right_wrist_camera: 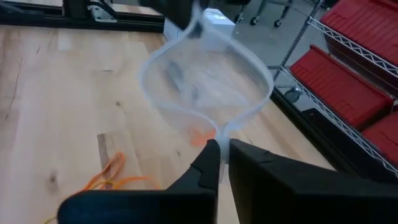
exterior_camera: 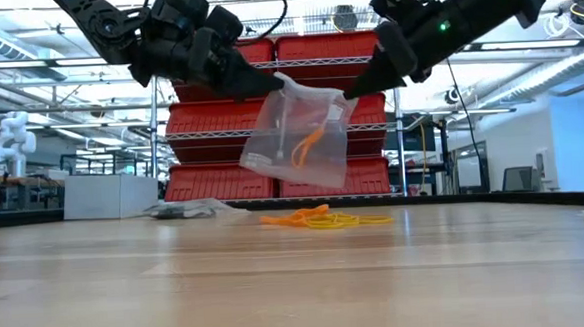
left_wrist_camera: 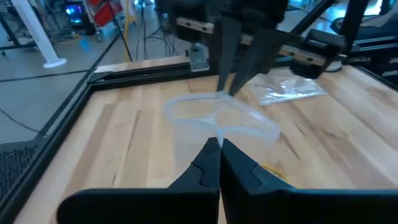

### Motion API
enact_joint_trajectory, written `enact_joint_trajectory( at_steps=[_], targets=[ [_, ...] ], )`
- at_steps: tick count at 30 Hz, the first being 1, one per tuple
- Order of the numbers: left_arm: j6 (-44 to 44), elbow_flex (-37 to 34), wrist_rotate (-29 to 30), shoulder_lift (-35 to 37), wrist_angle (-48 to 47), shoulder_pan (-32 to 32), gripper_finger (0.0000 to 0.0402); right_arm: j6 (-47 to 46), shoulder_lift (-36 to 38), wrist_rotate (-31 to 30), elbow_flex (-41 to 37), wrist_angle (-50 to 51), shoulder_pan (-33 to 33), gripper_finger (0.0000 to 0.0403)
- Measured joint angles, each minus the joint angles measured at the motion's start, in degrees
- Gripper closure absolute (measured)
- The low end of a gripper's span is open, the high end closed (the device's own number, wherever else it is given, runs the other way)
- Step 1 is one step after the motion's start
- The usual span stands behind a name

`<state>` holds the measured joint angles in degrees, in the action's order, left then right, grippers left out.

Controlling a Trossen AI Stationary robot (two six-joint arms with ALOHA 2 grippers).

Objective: Sort rubber bands
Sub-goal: Put the orange rubber band into the top right transparent zip bag

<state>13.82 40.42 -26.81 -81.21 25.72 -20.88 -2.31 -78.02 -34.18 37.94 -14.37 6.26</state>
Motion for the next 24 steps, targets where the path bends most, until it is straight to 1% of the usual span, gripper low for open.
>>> enact_joint_trajectory(
  at_steps=[2,6,11,13,17,18,22,24],
  targets=[
    [0.09,0.0,0.02,-0.15,-0.4,0.52,0.0401,0.4,0.05,-0.01,0.39,0.77,-0.27,0.0401],
    [1.17,0.0,2.98,-0.03,-1.89,0.7,0.0401,0.54,2.03,-0.43,2.66,8.1,-0.19,0.0402],
    [1.35,-0.02,3.87,0.09,-2.19,0.66,0.0401,0.04,4.65,-0.46,5.74,16.78,-0.15,0.0402],
    [1.31,-0.02,5.4,0.09,-2.21,1.12,0.0401,0.0,5.17,-0.43,6.42,17.99,-0.15,0.0403],
    [0.25,-0.02,13.18,-0.62,-2.16,2.5,0.0401,-2.26,5.05,1.4,6.53,19.48,-0.46,0.0403],
    [0.19,-0.02,14.28,-0.95,-2.12,2.87,0.0401,-3.43,4.73,1.65,6.53,19.65,-0.72,0.0403],
    [0.0,-0.02,15.15,-3.17,-0.2,4.83,0.0401,-5.02,3.4,1.7,6.53,20.52,-1.61,0.0403],
    [0.22,-0.02,16.88,-4.42,0.54,5.82,0.0401,-5.02,3.28,2.68,6.51,20.54,-2.08,0.0403]
  ],
)
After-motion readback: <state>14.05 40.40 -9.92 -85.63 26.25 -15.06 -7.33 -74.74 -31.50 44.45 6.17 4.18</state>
